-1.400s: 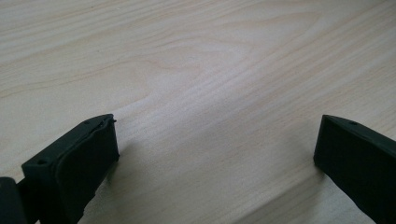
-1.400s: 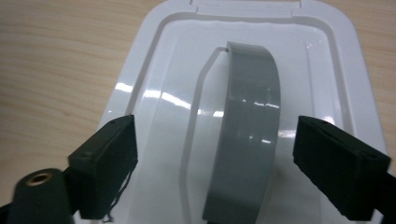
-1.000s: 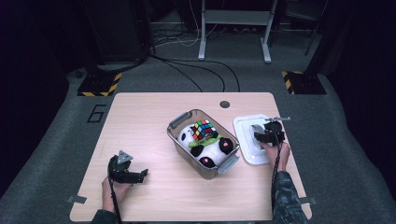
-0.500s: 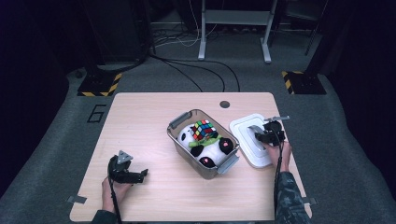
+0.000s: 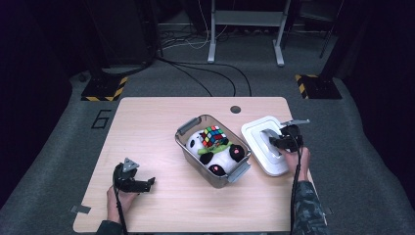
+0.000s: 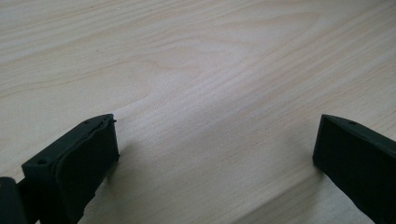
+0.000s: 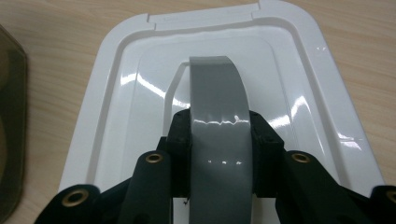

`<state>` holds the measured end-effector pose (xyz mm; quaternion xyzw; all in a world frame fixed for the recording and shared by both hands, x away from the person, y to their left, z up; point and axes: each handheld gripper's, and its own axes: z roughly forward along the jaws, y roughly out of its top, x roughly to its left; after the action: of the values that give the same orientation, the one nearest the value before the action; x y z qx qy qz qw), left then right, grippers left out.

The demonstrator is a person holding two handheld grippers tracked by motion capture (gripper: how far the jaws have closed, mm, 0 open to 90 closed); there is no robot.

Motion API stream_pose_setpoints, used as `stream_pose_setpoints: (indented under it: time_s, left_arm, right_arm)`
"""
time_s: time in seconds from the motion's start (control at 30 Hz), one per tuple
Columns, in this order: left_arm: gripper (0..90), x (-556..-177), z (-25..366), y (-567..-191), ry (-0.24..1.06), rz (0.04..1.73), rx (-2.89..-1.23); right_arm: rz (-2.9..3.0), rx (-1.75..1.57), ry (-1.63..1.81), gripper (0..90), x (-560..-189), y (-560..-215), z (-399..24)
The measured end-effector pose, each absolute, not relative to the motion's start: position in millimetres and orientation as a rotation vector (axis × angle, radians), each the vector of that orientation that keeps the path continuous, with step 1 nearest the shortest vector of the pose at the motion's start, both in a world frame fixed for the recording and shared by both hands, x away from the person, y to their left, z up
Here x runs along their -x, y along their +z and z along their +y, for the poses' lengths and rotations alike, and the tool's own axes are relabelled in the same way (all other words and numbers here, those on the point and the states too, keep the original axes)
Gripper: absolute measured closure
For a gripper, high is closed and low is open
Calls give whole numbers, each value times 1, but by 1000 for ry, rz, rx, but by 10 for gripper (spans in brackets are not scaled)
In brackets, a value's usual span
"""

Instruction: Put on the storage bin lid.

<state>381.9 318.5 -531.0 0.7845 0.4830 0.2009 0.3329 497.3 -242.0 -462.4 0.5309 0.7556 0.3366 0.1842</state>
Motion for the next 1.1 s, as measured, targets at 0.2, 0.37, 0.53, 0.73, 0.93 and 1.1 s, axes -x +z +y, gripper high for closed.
stream_pose_setpoints:
  time_s: [0.2,0.37,0.53,0.73,0.93,1.1]
  left_arm:
    - [0,-382,318,-531,525,1261,-2049]
    - [0,-382,319,-531,524,1259,-2051]
    - [0,-382,318,-531,525,1262,-2049]
    - [0,-382,318,-531,525,1262,-2049]
    - [0,-382,318,-531,525,1262,-2049]
    - [0,-382,318,-531,525,1261,-2049]
  right_arm:
    - [2125,-1474,944,666,-493,-450,-241]
    - [2121,-1455,946,665,-490,-441,-240]
    - [2113,-1446,959,665,-489,-431,-240]
    - [2109,-1428,951,665,-486,-418,-238]
    - [2098,-1407,949,665,-482,-401,-235]
    - [2089,-1387,942,665,-479,-388,-230]
